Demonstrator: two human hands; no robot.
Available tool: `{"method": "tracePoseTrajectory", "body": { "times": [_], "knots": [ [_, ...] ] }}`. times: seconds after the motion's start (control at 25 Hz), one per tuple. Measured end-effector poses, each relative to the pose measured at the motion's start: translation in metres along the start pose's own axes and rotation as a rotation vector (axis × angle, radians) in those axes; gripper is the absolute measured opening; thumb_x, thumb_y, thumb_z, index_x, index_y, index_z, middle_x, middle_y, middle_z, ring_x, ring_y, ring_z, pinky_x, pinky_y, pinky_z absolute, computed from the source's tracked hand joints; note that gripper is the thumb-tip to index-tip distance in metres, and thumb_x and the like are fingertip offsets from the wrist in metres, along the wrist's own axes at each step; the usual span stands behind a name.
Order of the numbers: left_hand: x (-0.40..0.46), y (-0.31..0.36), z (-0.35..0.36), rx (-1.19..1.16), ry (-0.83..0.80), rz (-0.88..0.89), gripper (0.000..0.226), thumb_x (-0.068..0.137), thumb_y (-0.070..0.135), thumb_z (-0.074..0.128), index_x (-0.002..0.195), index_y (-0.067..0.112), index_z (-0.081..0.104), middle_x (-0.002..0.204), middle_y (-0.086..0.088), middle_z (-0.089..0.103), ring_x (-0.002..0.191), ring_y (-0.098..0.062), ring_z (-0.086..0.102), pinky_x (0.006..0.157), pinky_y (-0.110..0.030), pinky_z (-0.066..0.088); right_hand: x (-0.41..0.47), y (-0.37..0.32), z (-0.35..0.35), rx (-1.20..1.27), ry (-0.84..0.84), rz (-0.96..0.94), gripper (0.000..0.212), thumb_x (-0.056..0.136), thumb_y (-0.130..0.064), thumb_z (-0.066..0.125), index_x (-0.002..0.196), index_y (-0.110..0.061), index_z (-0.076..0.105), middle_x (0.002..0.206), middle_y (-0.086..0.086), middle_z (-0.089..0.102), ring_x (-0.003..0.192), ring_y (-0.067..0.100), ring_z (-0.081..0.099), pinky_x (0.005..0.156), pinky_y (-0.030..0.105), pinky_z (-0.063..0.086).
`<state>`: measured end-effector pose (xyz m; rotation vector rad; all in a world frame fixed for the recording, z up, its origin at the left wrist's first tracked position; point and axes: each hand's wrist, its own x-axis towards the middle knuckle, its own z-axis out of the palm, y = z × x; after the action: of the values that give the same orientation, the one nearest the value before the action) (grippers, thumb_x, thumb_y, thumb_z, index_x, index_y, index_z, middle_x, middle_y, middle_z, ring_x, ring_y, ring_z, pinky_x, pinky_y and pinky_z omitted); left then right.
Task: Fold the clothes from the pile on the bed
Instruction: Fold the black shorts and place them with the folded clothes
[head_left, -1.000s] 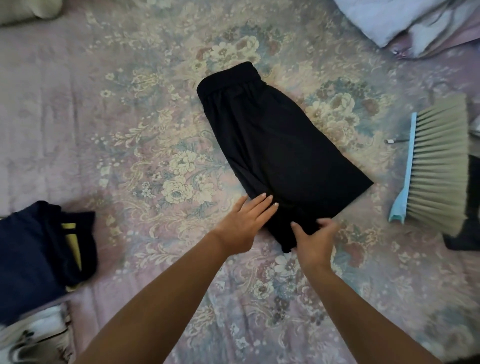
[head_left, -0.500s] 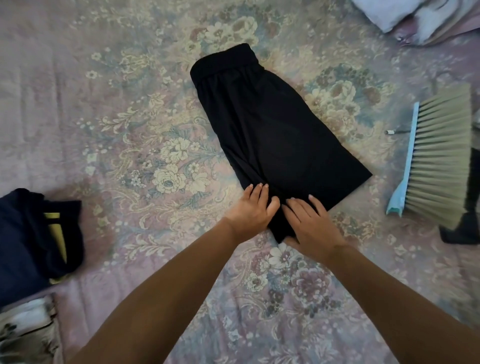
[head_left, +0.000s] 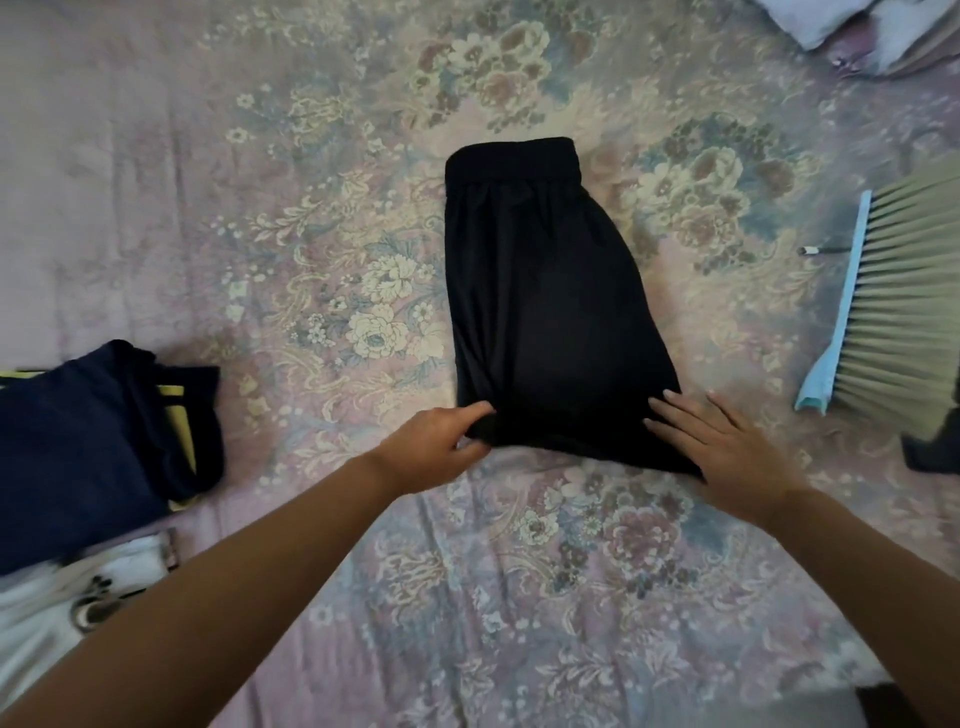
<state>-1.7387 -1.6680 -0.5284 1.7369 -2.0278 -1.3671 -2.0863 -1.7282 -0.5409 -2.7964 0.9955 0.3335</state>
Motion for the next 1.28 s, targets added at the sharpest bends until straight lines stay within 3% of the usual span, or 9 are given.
{"method": "tracePoseTrajectory", "body": {
  "times": [0.08,0.24,0.4,0.56,0.64,0.8,0.88,1.08,1.28],
  "knots": [
    [-0.003,0.003,0.002,-0.304,0.092,-0.171,0.017,0.096,0.025,0.049,0.111,0.028,0.055,0.093,0.001,0.064,0.079,-0.011,0.059,0.074,-0.027,0.045,0.007,-0.010,-0.010,0.263,0.142,0.200,0.036,0.084,-0.030,0.048,0.104,-0.008,0.069,0.104,0.012,0.070,0.104,0.026,0.063,0.096,0.034,0.032],
    [-0.011,0.003,0.008,-0.827,0.218,-0.301,0.029,0.099,0.019,0.046,0.125,0.030,0.044,0.117,0.014,0.057,0.110,-0.001,0.054,0.093,-0.016,0.043,0.032,-0.017,-0.051,1.023,0.312,0.669,0.006,0.085,-0.010,0.068,0.089,-0.008,0.064,0.076,-0.002,0.063,0.070,-0.002,0.059,0.064,0.009,0.041],
    [-0.007,-0.001,0.013,-1.001,0.494,-0.397,0.013,0.099,0.024,0.045,0.105,0.023,0.056,0.113,0.003,0.060,0.107,-0.010,0.058,0.093,-0.028,0.049,0.086,-0.012,-0.072,1.208,0.429,0.689,0.012,0.088,-0.012,0.065,0.082,-0.020,0.058,0.083,-0.013,0.060,0.077,-0.010,0.056,0.074,0.009,0.043],
    [0.011,0.002,0.019,-0.927,0.719,-0.555,0.023,0.099,0.017,0.046,0.121,0.010,0.046,0.103,-0.001,0.058,0.093,-0.008,0.058,0.077,-0.017,0.048,0.120,-0.015,-0.044,1.314,0.248,0.831,0.043,0.091,-0.037,0.059,0.125,-0.016,0.043,0.128,0.002,0.052,0.113,0.013,0.053,0.091,0.030,0.044],
    [0.018,0.009,0.021,-0.789,0.780,-0.571,0.027,0.098,0.014,0.047,0.121,0.012,0.034,0.090,0.001,0.055,0.079,-0.011,0.057,0.061,-0.018,0.045,0.118,-0.019,-0.035,1.095,0.141,0.891,0.055,0.092,-0.040,0.055,0.136,-0.014,0.033,0.138,0.007,0.041,0.122,0.023,0.044,0.093,0.035,0.041],
    [0.029,0.014,0.030,-0.355,0.846,-0.541,0.028,0.097,0.009,0.041,0.124,0.006,0.032,0.103,-0.016,0.058,0.085,-0.031,0.059,0.062,-0.031,0.040,0.102,-0.030,-0.028,0.062,0.551,0.450,0.045,0.098,-0.031,0.048,0.133,-0.004,0.040,0.126,0.019,0.041,0.112,0.036,0.045,0.088,0.048,0.044],
    [0.028,0.013,0.034,-0.356,0.937,-0.483,0.029,0.098,0.009,0.040,0.126,0.003,0.035,0.115,-0.017,0.054,0.097,-0.032,0.059,0.071,-0.032,0.046,0.088,-0.046,-0.018,0.049,0.569,0.252,0.050,0.098,-0.031,0.049,0.137,-0.002,0.039,0.131,0.019,0.038,0.117,0.035,0.045,0.094,0.045,0.043],
    [0.022,-0.001,0.033,-0.513,0.830,-0.451,0.053,0.100,0.017,0.039,0.147,0.016,0.015,0.138,-0.015,0.044,0.118,-0.029,0.052,0.089,-0.037,0.046,0.079,-0.048,-0.008,0.743,0.131,0.821,0.079,0.089,-0.058,0.036,0.147,-0.005,0.024,0.146,0.019,0.029,0.133,0.036,0.030,0.108,0.049,0.033],
    [0.028,-0.008,0.044,0.275,0.857,-0.440,0.052,0.093,0.014,0.051,0.141,0.001,0.034,0.122,-0.021,0.054,0.105,-0.033,0.057,0.079,-0.041,0.050,0.074,-0.038,-0.003,0.043,0.302,0.358,0.063,0.098,-0.046,0.040,0.142,-0.001,0.035,0.136,0.023,0.042,0.124,0.038,0.041,0.101,0.052,0.038]
  ]
}}
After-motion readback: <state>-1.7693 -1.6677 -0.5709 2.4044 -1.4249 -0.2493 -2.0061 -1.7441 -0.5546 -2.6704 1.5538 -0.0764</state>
